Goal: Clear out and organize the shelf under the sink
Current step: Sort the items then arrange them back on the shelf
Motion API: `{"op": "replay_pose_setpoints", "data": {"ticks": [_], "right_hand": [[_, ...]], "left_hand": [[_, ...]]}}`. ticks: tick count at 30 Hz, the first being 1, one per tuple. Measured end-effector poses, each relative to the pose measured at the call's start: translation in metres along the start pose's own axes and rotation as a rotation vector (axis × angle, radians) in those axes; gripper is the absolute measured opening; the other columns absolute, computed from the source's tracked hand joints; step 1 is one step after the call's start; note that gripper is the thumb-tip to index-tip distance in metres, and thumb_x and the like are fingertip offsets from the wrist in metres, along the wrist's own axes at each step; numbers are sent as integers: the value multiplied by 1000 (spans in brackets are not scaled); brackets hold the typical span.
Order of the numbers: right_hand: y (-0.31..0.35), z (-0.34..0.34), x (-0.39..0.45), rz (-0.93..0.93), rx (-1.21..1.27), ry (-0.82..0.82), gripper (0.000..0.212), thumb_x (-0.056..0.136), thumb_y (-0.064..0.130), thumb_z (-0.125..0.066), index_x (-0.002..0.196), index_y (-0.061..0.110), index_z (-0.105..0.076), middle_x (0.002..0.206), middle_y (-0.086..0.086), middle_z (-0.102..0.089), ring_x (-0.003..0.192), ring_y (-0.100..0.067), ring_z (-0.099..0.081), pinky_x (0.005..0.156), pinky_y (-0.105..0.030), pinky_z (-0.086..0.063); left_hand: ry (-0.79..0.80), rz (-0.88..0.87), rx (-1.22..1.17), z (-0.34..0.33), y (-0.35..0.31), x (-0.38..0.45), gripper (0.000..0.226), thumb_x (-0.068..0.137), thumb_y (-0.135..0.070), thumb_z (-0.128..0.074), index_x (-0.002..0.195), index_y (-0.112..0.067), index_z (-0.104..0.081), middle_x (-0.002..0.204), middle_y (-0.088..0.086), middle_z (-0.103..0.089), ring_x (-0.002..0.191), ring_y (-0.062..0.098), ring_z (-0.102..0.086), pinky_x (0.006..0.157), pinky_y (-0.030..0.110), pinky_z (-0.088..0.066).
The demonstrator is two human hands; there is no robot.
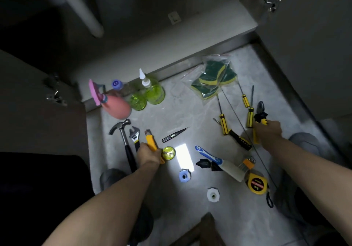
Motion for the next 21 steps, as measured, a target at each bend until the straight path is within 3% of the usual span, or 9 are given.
{"op": "replay_pose_setpoints", "data": {"ticks": [2, 5, 10, 13, 15, 18, 21], "right_hand": [[0, 9, -6, 11, -30, -57, 46, 91, 16, -66, 129, -8, -53, 127, -29, -61, 117, -44, -60, 96, -50, -52], [12, 21, -23, 104, -43, -120, 38, 90, 10, -66, 122, -2, -48, 119, -30, -61, 108, -48, -61, 92, -58, -52], [40, 21, -45, 249, 13, -95, 33, 85, 17, -66, 113, 9, -50, 104, -19, -62, 95, -37, -59, 75, -43, -44], [53, 9, -62, 300, 124, -16, 29, 77, 23, -64, 101, 20, -51, 95, -11, -67, 91, -36, -64, 80, -48, -53], [58, -6, -74, 328, 151, 65, 24, 75, 24, -65, 90, 31, -48, 89, -11, -70, 83, -31, -68, 75, -48, -57], [65, -35, -95, 417, 72, 232, 20, 78, 26, -68, 84, 32, -49, 84, -10, -69, 83, -32, -68, 73, -52, -57], [64, -58, -119, 532, -79, 375, 23, 81, 40, -69, 86, 27, -50, 82, -9, -68, 81, -33, -68, 70, -52, -56]], "left_hand": [[0, 0, 31, 2, 2, 2, 31, 83, -30, -75, 101, -12, -57, 108, 14, -68, 102, 33, -65, 82, 35, -48], [3, -10, 72, 3, 1, 8, 30, 86, -28, -70, 106, -9, -58, 113, 14, -65, 106, 35, -63, 85, 37, -52], [-43, -37, 100, 11, -1, 5, 35, 88, -30, -67, 113, -9, -55, 122, 12, -55, 111, 36, -58, 87, 45, -52], [-179, -317, 172, 19, -22, -11, 31, 89, -30, -63, 113, -14, -51, 121, 7, -49, 114, 29, -51, 79, 43, -49], [-76, -539, 227, 1, -37, -24, 27, 89, -32, -61, 111, -20, -50, 119, 1, -48, 112, 24, -49, 74, 39, -48], [148, -739, 451, -37, -44, -39, 44, 87, -34, -68, 124, -25, -46, 127, -1, -39, 115, 23, -46, 71, 40, -52], [152, -817, 508, -45, -50, -39, 57, 83, -22, -72, 129, -27, -38, 129, 1, -31, 112, 27, -48, 66, 44, -57]]}}
Point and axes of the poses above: each hand's wrist, its own x-axis towards the middle knuckle, its own z-axis out of the back of the hand, y = z × x, the point moved 9 cm from there along x, towards the middle knuckle
